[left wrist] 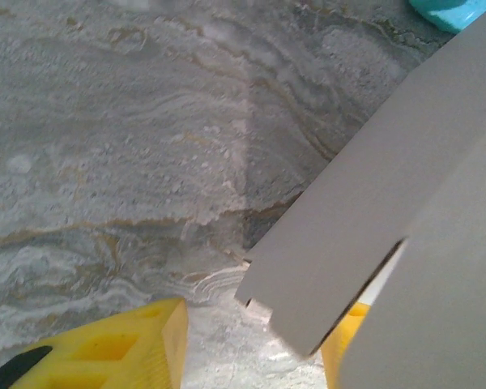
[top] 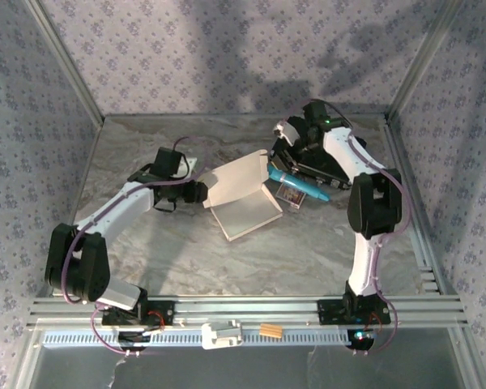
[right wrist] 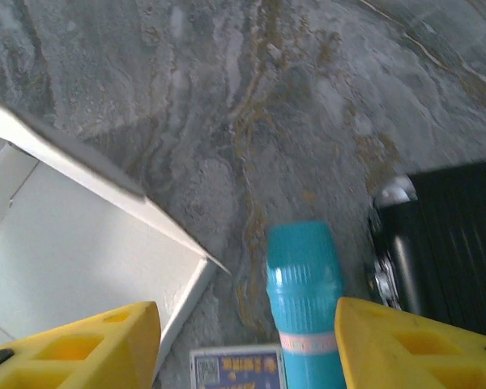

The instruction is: Fold the paper box

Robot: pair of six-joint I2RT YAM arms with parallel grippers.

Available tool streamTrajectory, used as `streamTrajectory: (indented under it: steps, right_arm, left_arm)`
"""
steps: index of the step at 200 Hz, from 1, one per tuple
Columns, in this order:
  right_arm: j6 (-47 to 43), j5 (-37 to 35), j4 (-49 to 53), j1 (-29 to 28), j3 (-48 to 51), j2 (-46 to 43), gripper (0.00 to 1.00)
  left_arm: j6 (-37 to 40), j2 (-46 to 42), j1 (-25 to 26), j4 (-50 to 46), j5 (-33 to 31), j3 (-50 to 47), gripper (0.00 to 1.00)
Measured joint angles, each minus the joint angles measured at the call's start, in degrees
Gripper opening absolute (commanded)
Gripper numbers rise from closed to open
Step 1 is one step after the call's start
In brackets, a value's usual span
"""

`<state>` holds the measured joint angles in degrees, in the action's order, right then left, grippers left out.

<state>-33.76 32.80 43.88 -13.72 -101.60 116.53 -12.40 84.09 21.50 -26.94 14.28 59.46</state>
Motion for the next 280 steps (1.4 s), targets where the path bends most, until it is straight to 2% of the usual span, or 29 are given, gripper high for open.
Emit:
streamTrajectory:
  steps: [57, 90, 111, 157, 190, 197, 205, 238, 280]
  right_arm:
    - [-3.3, 1.5, 1.2, -2.8, -4.0, 3.3, 0.51]
    - [-4.4, 1.6, 2.0, -3.3, -4.4, 3.7, 0.39]
    - [-4.8, 1.5, 2.3, -3.6, -4.9, 3.8, 0.30]
    - [-4.6, 1.1, 2.4, -5.3, -6.4, 4.3, 0.20]
    - [-4.0, 0.2, 2.4, -6.0, -6.6, 4.6, 0.04]
    - [-3.7, 0.0, 2.4, -6.2, -6.7, 4.5, 0.00]
    - [-3.7, -0.3, 2.4, -6.4, -6.9, 4.5, 0.00]
    - [0.8, -2.4, 2.1, -7.5, -7.0, 4.5, 0.00]
    - [17.4, -11.0, -1.7, -11.4, -7.0, 4.1, 0.00]
  left_arm:
    - [1.7, 1.3, 1.0, -1.6, -0.6, 1.9, 0.33]
    - [2.0, 1.7, 1.5, -2.0, -1.2, 1.9, 0.23]
    - [1.9, 2.2, 1.6, -2.2, -1.3, 2.1, 0.21]
    - [1.9, 2.8, 1.6, -4.0, -3.1, 3.5, 0.10]
    - [1.4, 3.8, 1.6, -4.6, -4.3, 4.7, 0.00]
    - [1.1, 3.9, 1.6, -4.6, -4.8, 4.8, 0.00]
    - [0.5, 4.2, 1.6, -4.8, -5.2, 5.2, 0.00]
    - [-2.8, 5.9, 1.6, -6.9, -8.4, 8.1, 0.00]
    - [-12.6, 9.8, 1.6, -11.0, -14.3, 14.0, 0.00]
